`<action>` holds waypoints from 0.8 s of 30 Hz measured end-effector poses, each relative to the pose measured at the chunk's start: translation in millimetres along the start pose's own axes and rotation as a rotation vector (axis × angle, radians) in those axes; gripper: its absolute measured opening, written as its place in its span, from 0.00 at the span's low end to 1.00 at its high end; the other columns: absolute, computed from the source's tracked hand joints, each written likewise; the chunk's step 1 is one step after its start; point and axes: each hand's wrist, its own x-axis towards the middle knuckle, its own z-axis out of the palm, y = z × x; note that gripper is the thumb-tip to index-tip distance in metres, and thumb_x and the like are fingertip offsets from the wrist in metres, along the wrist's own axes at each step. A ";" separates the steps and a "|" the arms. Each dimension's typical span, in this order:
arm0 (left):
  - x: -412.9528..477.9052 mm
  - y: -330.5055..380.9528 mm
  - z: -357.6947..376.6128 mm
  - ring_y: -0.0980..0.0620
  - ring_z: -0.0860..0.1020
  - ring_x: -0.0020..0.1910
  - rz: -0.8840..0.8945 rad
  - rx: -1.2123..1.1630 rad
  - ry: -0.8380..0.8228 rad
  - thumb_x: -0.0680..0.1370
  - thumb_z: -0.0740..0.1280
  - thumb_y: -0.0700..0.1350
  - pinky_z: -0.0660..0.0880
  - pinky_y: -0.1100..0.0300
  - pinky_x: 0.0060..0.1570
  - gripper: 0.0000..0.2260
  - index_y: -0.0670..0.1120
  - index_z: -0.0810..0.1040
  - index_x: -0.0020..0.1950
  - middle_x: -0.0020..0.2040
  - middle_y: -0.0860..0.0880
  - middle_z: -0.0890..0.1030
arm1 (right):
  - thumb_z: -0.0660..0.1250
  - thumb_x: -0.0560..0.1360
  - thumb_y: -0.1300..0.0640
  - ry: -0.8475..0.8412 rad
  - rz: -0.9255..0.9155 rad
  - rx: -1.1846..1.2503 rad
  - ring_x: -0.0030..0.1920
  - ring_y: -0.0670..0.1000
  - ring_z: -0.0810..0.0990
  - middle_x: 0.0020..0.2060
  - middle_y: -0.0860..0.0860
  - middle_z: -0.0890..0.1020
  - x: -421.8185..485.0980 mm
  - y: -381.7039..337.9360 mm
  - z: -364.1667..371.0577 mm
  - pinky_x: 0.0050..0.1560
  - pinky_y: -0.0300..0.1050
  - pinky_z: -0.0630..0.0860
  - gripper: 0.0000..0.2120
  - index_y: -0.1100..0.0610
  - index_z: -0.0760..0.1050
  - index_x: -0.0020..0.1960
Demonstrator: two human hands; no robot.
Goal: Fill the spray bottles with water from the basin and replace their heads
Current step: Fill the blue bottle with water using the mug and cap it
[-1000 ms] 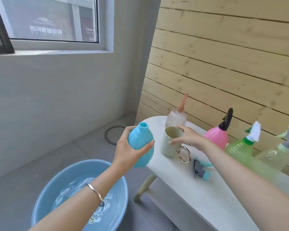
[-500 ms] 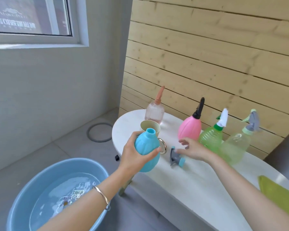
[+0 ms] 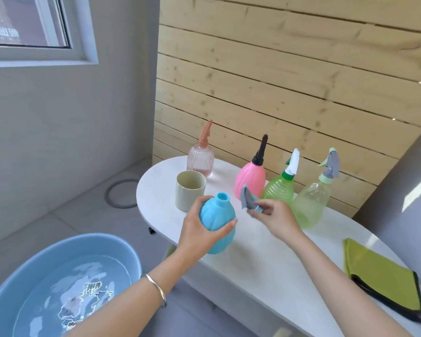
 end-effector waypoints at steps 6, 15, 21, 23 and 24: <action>-1.0 -3.5 16.7 0.63 0.76 0.50 0.019 0.015 -0.039 0.65 0.80 0.52 0.75 0.69 0.44 0.25 0.61 0.70 0.56 0.52 0.58 0.76 | 0.73 0.68 0.60 0.195 -0.098 0.680 0.42 0.40 0.82 0.39 0.44 0.85 -14.6 -67.7 -53.0 0.46 0.32 0.76 0.09 0.53 0.79 0.47; -7.7 -15.7 28.6 0.60 0.78 0.50 -0.009 0.034 -0.046 0.59 0.75 0.63 0.76 0.65 0.47 0.28 0.61 0.71 0.55 0.50 0.59 0.78 | 0.74 0.58 0.54 0.194 -0.166 1.144 0.44 0.47 0.84 0.44 0.51 0.85 -24.3 -103.0 -60.5 0.45 0.37 0.78 0.17 0.57 0.79 0.45; -6.4 -18.0 28.3 0.61 0.77 0.50 -0.017 0.037 -0.047 0.58 0.75 0.63 0.76 0.67 0.47 0.28 0.63 0.71 0.55 0.51 0.60 0.78 | 0.74 0.58 0.53 0.165 -0.167 1.132 0.49 0.50 0.82 0.44 0.51 0.84 -19.1 -103.5 -47.3 0.52 0.40 0.79 0.16 0.56 0.79 0.45; -6.5 -18.1 28.6 0.61 0.78 0.50 -0.018 0.030 -0.054 0.58 0.75 0.63 0.76 0.67 0.47 0.28 0.63 0.70 0.55 0.51 0.59 0.78 | 0.75 0.58 0.52 0.151 -0.159 1.108 0.49 0.50 0.82 0.44 0.51 0.84 -16.4 -99.5 -38.9 0.56 0.42 0.78 0.16 0.55 0.79 0.44; -6.4 -18.0 28.4 0.61 0.78 0.50 -0.019 0.032 -0.062 0.58 0.75 0.64 0.76 0.66 0.47 0.28 0.63 0.70 0.55 0.51 0.59 0.78 | 0.75 0.58 0.51 0.150 -0.150 1.078 0.49 0.50 0.82 0.44 0.50 0.85 -15.3 -96.4 -33.8 0.57 0.43 0.77 0.17 0.55 0.79 0.44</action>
